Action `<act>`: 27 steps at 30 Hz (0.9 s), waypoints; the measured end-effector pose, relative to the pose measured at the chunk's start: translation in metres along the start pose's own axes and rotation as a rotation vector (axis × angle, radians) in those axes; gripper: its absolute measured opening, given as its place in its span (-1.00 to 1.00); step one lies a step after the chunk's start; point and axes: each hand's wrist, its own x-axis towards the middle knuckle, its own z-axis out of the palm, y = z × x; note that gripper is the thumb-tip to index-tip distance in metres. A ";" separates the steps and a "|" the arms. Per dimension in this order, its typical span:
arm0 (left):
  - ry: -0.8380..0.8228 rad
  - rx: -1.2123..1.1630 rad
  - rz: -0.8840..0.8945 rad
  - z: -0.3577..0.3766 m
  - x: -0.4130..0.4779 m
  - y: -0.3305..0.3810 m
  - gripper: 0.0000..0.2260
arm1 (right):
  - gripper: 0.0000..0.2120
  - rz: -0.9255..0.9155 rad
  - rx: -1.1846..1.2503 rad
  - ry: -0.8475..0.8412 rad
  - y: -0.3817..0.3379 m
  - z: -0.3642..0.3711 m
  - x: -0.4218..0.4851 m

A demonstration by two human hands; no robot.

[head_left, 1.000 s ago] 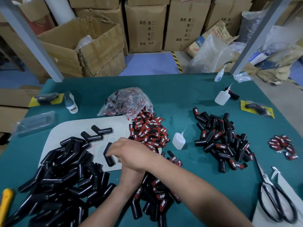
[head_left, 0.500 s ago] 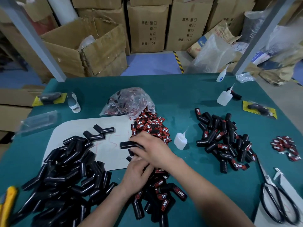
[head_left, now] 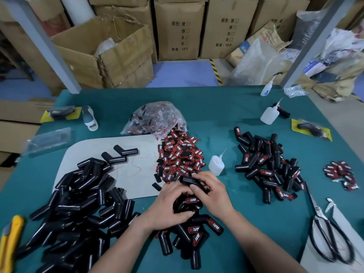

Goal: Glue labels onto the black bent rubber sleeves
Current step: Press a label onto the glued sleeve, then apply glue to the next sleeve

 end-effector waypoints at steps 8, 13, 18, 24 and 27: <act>-0.174 0.009 -0.049 -0.006 0.005 -0.005 -0.64 | -0.76 -0.001 0.041 -0.006 0.006 0.000 0.000; -0.055 -0.058 -0.156 0.002 0.006 -0.007 -0.74 | -0.73 0.013 0.051 0.004 0.012 0.002 -0.003; 0.294 -0.480 -0.211 0.006 0.004 -0.006 -0.61 | -0.80 -0.092 0.051 0.115 0.013 0.002 -0.001; 0.415 -0.370 -0.203 0.008 0.007 -0.008 -0.63 | -0.64 -0.169 -0.004 -0.005 0.009 0.013 -0.009; 0.496 -0.436 -0.253 0.010 0.007 -0.013 -0.62 | -0.73 -0.311 -0.112 0.301 0.008 0.000 -0.005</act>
